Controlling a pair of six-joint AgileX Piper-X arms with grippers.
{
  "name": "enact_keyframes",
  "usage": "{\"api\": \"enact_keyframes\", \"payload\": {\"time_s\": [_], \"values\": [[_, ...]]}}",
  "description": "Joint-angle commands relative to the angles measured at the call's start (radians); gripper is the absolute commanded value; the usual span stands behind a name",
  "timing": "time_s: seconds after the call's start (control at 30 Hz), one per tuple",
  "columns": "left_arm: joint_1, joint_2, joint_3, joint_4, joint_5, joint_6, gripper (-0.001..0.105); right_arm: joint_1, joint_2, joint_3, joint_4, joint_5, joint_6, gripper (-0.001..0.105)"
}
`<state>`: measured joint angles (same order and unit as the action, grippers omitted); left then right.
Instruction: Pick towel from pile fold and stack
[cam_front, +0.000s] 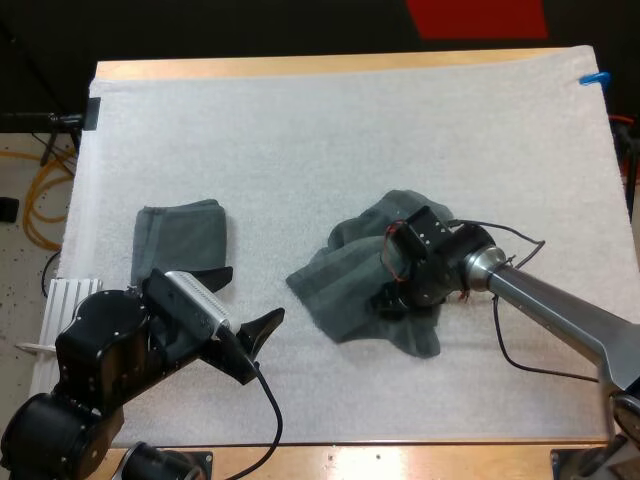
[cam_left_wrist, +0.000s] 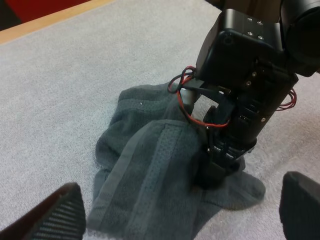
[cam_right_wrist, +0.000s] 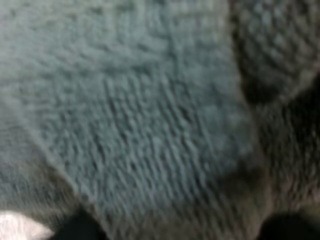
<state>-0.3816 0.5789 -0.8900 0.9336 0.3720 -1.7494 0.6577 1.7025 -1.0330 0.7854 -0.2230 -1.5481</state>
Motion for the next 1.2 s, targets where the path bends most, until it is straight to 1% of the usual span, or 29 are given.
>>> {"api": "enact_keyframes", "payload": {"time_s": [0.0, 0.07, 0.13, 0.2, 0.23, 0.3, 0.4, 0.5, 0.57, 0.67, 0.73, 0.8, 0.83, 0.87, 0.93, 0.97, 1.0, 1.03, 1.1, 1.13, 1.17], "values": [[-0.003, -0.004, 0.000, -0.003, -0.001, 0.003, 0.076, -0.002, -0.034, -0.021, -0.001, 0.021, -0.005, 0.001], [-0.003, -0.004, 0.000, -0.003, -0.001, 0.003, 0.076, -0.002, -0.075, -0.048, -0.001, 0.068, -0.022, 0.001], [-0.003, -0.004, 0.000, -0.003, -0.001, 0.003, 0.076, -0.002, -0.129, -0.085, -0.001, 0.139, -0.054, 0.001], [-0.003, -0.004, 0.000, -0.003, -0.001, 0.003, 0.076, -0.002, -0.199, -0.145, -0.002, 0.261, -0.098, 0.001], [-0.003, -0.004, 0.000, -0.003, -0.001, 0.003, 0.076, -0.002, -0.218, -0.166, -0.003, 0.293, -0.116, 0.001], [-0.003, -0.004, 0.000, -0.003, -0.001, 0.003, 0.076, -0.003, -0.280, -0.227, -0.010, 0.404, -0.187, 0.001], [-0.003, -0.004, 0.000, -0.003, -0.001, 0.003, 0.076, -0.003, -0.350, -0.301, -0.026, 0.512, -0.272, 0.001], [-0.003, -0.004, 0.000, -0.003, -0.001, 0.003, 0.076, -0.003, -0.396, -0.349, -0.025, 0.595, -0.297, 0.001], [-0.003, -0.004, 0.000, -0.003, -0.001, 0.003, 0.076, -0.003, -0.420, -0.357, -0.020, 0.612, -0.297, 0.001], [-0.003, -0.004, 0.000, -0.003, -0.001, 0.003, 0.076, -0.003, -0.436, -0.357, 0.019, 0.603, -0.269, 0.001], [-0.003, -0.004, 0.000, -0.003, -0.001, 0.003, 0.076, 0.002, -0.430, -0.353, 0.063, 0.552, -0.223, 0.001], [-0.003, -0.004, 0.000, -0.003, -0.001, 0.003, 0.076, 0.009, -0.411, -0.313, 0.080, 0.444, -0.175, 0.001], [-0.003, -0.004, 0.000, -0.003, -0.001, 0.003, 0.076, 0.012, -0.403, -0.295, 0.078, 0.417, -0.161, 0.001], [-0.003, -0.004, 0.000, -0.005, -0.001, 0.003, 0.076, 0.021, -0.387, -0.266, 0.066, 0.357, -0.134, 0.002], [-0.003, -0.004, 0.000, -0.005, -0.001, 0.003, 0.076, 0.045, -0.353, -0.224, 0.036, 0.250, -0.072, 0.009], [-0.003, -0.004, 0.000, -0.005, -0.001, 0.003, 0.076, 0.060, -0.333, -0.206, 0.016, 0.206, -0.043, 0.016], [-0.003, -0.004, 0.000, -0.005, -0.001, 0.003, 0.076, 0.080, -0.308, -0.197, -0.007, 0.163, -0.014, 0.027], [-0.003, -0.004, 0.000, -0.005, -0.001, 0.003, 0.076, 0.090, -0.296, -0.196, -0.019, 0.141, 0.000, 0.036], [-0.003, -0.004, 0.000, -0.005, -0.001, 0.003, 0.076, 0.131, -0.258, -0.200, -0.057, 0.106, 0.008, 0.068], [-0.003, -0.004, 0.000, -0.005, -0.001, 0.003, 0.076, 0.144, -0.251, -0.202, -0.066, 0.105, 0.007, 0.075], [-0.003, -0.004, 0.000, -0.005, -0.001, 0.003, 0.076, 0.160, -0.245, -0.206, -0.070, 0.105, -0.003, 0.085]]}}
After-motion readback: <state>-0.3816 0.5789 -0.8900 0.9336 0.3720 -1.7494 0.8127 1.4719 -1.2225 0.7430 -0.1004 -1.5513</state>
